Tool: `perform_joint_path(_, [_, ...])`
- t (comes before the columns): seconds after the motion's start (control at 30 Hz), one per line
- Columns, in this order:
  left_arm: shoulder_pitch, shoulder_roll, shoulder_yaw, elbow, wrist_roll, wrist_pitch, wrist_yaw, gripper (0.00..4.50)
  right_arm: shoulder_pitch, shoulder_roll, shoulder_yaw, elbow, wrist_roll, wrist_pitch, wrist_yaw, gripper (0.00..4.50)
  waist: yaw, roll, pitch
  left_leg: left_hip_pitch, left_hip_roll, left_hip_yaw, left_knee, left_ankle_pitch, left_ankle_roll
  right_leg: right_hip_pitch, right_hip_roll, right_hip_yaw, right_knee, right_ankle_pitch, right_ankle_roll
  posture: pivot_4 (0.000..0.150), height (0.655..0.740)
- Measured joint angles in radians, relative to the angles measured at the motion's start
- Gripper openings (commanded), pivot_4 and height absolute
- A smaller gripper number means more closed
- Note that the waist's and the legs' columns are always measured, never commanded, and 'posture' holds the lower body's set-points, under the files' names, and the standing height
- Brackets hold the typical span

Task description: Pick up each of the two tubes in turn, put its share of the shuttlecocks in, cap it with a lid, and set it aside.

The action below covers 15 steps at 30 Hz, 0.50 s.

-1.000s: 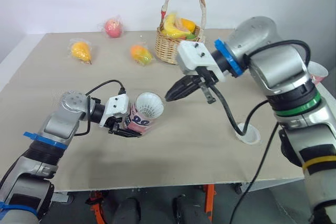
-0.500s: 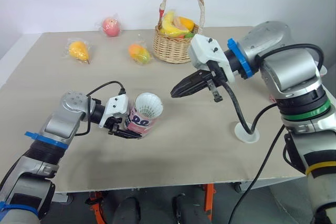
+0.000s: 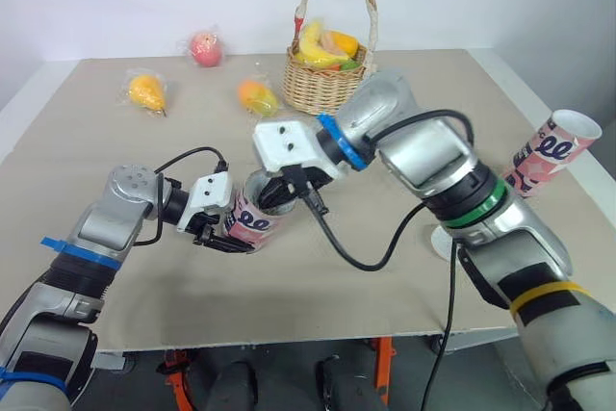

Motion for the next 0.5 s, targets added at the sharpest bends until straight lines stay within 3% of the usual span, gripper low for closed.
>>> perform_joint_path(0.5, [0.003,0.019,0.008,0.021,0.010,0.023,0.009,2.91,-0.003,0.159,0.024,0.119,-0.151,-0.015,-0.049,0.04,-0.007,-0.001,-0.001,0.009,0.005,-0.001,0.000,0.003,-0.002,0.002,0.005,-0.003,0.009,0.000,-0.003,0.150,0.7400])
